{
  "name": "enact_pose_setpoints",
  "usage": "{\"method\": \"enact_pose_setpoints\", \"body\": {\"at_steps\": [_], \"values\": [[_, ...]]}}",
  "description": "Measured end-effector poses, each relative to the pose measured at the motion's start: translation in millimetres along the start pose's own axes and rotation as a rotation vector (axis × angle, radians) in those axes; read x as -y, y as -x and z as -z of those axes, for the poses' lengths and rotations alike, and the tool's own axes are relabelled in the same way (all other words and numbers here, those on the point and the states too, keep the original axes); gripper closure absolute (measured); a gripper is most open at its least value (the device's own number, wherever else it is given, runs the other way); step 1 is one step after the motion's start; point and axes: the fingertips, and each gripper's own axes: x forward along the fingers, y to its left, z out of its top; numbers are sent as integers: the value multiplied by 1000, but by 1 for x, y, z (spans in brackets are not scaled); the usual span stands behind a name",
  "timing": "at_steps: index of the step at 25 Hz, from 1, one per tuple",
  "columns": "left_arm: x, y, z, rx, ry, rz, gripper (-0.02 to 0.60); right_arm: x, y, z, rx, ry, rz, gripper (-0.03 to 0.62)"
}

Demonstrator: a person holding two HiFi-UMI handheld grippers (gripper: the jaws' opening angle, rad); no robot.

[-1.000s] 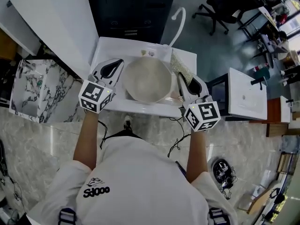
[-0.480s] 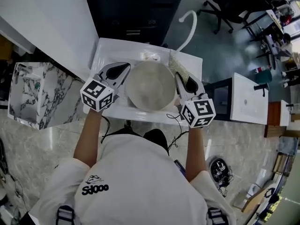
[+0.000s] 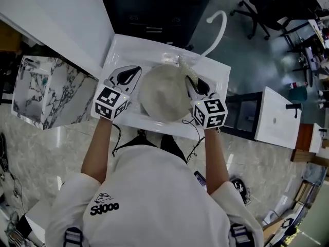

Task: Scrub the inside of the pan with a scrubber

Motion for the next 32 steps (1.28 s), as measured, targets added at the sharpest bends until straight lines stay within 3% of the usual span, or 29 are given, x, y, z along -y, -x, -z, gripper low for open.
{"method": "enact_pose_setpoints", "body": {"at_steps": [8, 14, 27, 32], "values": [[8, 3, 22, -68, 21, -94, 577, 5, -46, 45, -117, -19, -83, 517], [5, 5, 39, -87, 60, -161, 577, 14, -68, 67, -179, -20, -92, 518], [7, 9, 78, -146, 121, -174, 577, 28, -117, 127, -333, 19, -8, 519], [2, 18, 89, -169, 134, -189, 577, 15, -136, 140, -351, 34, -40, 519]]}}
